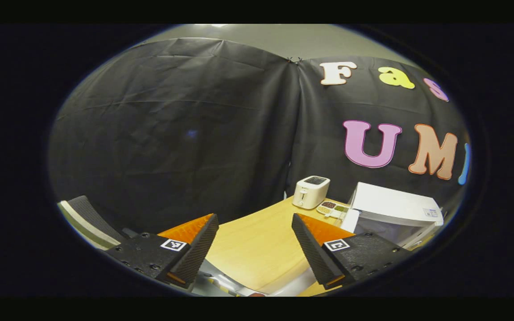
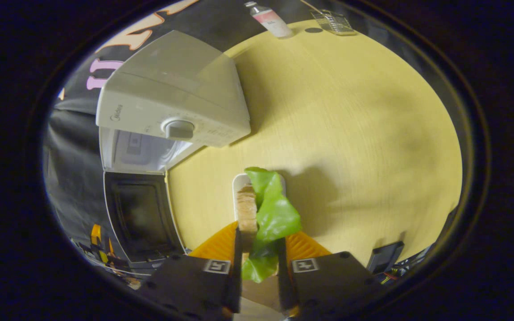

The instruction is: Open the microwave oven with the left hand, put the food in, and close the microwave oven.

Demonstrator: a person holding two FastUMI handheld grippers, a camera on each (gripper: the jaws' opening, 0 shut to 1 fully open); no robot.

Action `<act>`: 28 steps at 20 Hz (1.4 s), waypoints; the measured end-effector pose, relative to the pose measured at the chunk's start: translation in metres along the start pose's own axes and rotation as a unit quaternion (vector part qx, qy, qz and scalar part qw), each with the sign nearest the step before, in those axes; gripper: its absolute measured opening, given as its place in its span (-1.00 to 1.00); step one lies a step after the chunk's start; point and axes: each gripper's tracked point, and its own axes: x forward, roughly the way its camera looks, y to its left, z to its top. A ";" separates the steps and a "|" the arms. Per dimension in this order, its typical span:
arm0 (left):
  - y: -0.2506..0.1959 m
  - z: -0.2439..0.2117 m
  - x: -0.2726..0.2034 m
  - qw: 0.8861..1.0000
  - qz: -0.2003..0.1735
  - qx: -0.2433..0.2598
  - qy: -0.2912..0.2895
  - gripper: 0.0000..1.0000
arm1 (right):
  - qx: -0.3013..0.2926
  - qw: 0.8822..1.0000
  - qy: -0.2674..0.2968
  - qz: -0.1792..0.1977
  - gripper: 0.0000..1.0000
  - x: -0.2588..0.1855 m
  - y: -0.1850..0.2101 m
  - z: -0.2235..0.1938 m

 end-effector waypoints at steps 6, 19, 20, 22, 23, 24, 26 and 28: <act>-0.001 0.003 0.003 1.000 -0.009 0.008 -0.002 0.92 | 0.001 1.000 -0.013 0.021 -0.31 -0.017 0.011 -0.008; 0.011 0.003 0.013 0.999 -0.044 0.011 0.002 0.92 | 0.070 0.970 -0.139 0.189 -0.31 -0.088 0.135 -0.021; 0.011 0.003 0.016 0.999 -0.050 0.010 0.002 0.92 | 0.071 0.966 -0.150 0.197 -0.31 -0.086 0.150 -0.026; 0.011 0.002 0.023 0.998 -0.064 0.010 0.003 0.92 | 0.073 0.958 -0.174 0.215 -0.31 -0.082 0.182 -0.033; 0.010 0.003 0.027 0.997 -0.074 0.011 0.003 0.86 | 0.077 0.954 -0.184 0.225 -0.31 -0.079 0.197 -0.037; 0.009 0.003 0.030 0.996 -0.087 0.012 0.005 0.86 | 0.082 0.949 -0.193 0.236 -0.31 -0.073 0.213 -0.042; 0.007 0.003 0.038 0.994 -0.107 0.016 0.006 0.86 | 0.096 0.941 -0.205 0.250 -0.31 -0.057 0.237 -0.049; 0.008 0.003 0.045 0.992 -0.126 0.021 0.009 0.86 | 0.100 0.940 -0.214 0.248 -0.32 -0.037 0.256 -0.055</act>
